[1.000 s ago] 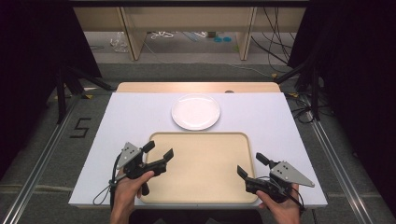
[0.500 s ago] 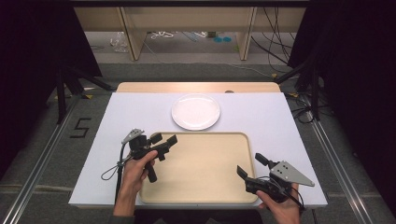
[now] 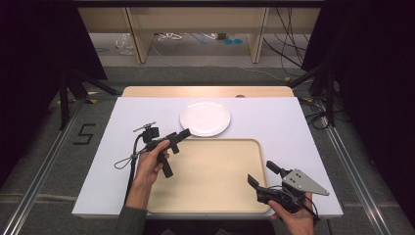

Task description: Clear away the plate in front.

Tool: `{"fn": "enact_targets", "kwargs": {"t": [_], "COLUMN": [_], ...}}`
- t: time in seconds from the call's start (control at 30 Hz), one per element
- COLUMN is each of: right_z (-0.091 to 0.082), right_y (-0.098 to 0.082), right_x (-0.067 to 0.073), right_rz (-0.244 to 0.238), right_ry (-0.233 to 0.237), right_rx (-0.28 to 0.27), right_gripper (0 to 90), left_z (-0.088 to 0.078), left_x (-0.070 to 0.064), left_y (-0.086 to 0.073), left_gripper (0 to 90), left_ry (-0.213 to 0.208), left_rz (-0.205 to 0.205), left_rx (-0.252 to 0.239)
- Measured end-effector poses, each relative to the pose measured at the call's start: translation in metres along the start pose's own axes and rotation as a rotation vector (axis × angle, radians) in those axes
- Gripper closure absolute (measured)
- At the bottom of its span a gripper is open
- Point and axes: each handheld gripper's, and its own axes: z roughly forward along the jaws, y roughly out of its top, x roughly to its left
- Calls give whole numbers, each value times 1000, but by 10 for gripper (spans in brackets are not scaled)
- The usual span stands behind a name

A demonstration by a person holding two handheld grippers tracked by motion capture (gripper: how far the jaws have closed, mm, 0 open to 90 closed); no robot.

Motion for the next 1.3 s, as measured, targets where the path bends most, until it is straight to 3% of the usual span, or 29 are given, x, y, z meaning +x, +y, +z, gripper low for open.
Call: {"fn": "enact_targets", "kwargs": {"t": [0.07,0.1,0.27,0.33,0.6,0.67,0.77,1.2,1.3], "right_z": [0,0,0,0,-1,0,-1,-1,1], "right_y": [0,0,0,0,0,0,0,0,-1], "right_x": [-1,-1,-1,-1,-1,-2,-2,-3,-3], "right_rz": [-2,-2,-1,-1,4,5,3,2,12], "right_ry": [-1,0,0,1,-1,2,-6,-5,13], "right_rx": [0,0,1,0,9,0,7,6,-12], "right_gripper": [208,208,210,212,218,221,222,230,230], "left_z": [6,10,21,26,37,42,46,61,64], "left_x": [2,5,8,11,13,16,18,31,32], "left_y": [1,3,9,12,18,19,21,25,25], "left_gripper": [229,233,266,279,264,264,266,328,338], "left_ry": [8,11,23,27,48,49,63,103,122], "left_rz": [-3,-36,-57,-85,-78,-110,-123,-188,-188], "left_rx": [10,21,40,46,78,82,92,62,72]}}
